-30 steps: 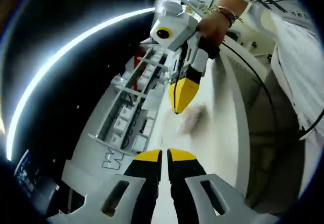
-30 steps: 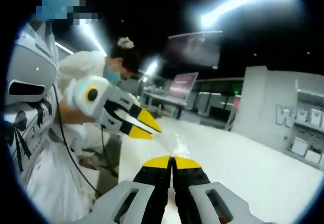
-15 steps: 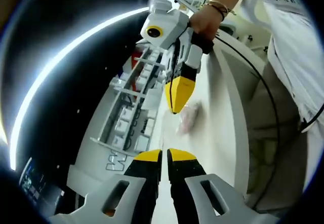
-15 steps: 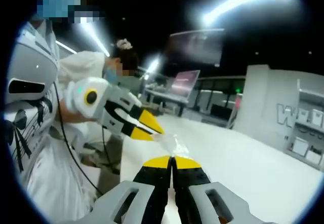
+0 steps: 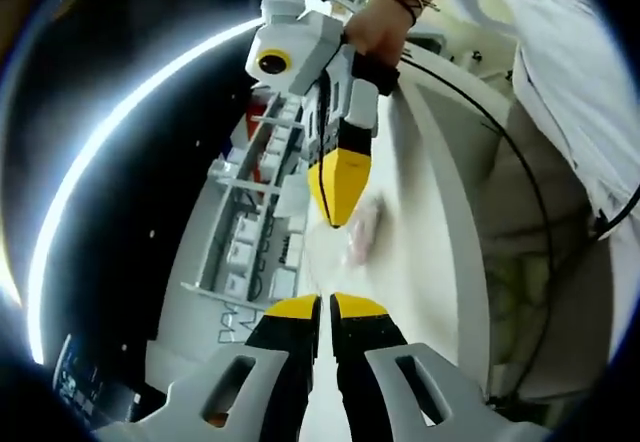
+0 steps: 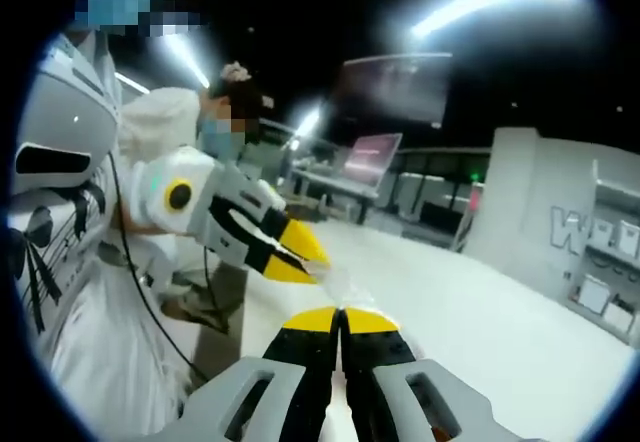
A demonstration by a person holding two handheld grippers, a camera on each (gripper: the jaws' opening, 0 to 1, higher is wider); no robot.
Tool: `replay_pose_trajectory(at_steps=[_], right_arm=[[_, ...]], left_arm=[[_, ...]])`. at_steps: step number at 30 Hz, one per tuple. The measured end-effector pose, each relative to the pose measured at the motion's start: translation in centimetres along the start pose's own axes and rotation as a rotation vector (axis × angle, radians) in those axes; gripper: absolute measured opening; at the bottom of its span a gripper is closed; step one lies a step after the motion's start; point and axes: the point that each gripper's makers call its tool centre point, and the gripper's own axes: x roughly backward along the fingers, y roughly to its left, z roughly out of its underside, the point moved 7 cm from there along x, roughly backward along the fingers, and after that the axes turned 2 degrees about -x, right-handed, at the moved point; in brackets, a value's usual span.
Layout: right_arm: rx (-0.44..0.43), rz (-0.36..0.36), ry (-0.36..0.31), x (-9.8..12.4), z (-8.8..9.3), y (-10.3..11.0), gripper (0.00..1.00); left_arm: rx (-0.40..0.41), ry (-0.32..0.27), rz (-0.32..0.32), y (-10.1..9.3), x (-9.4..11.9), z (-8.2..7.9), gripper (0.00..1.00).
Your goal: Open the resealable bag by pulling the two sides of the seal apart until the entire bag opening is separated and visibly accessible.
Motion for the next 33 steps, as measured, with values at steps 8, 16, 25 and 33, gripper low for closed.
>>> replay_pose_trajectory(at_steps=[8, 16, 25, 33], right_arm=[[0.018, -0.015, 0.019, 0.0, 0.1, 0.3, 0.00], [-0.093, -0.029, -0.015, 0.8, -0.4, 0.2, 0.00], [-0.340, -0.029, -0.227, 1.6, -4.3, -0.2, 0.06], [-0.370, -0.007, -0.130, -0.3, -3.8, -0.5, 0.17]], left_arm=[[-0.065, 0.017, 0.000, -0.1, 0.2, -0.1, 0.01], [-0.067, 0.003, -0.012, 0.8, 0.4, -0.2, 0.01], [-0.095, -0.002, -0.022, 0.6, 0.1, -0.6, 0.01], [-0.126, 0.007, -0.005, 1.0, 0.1, -0.2, 0.01]])
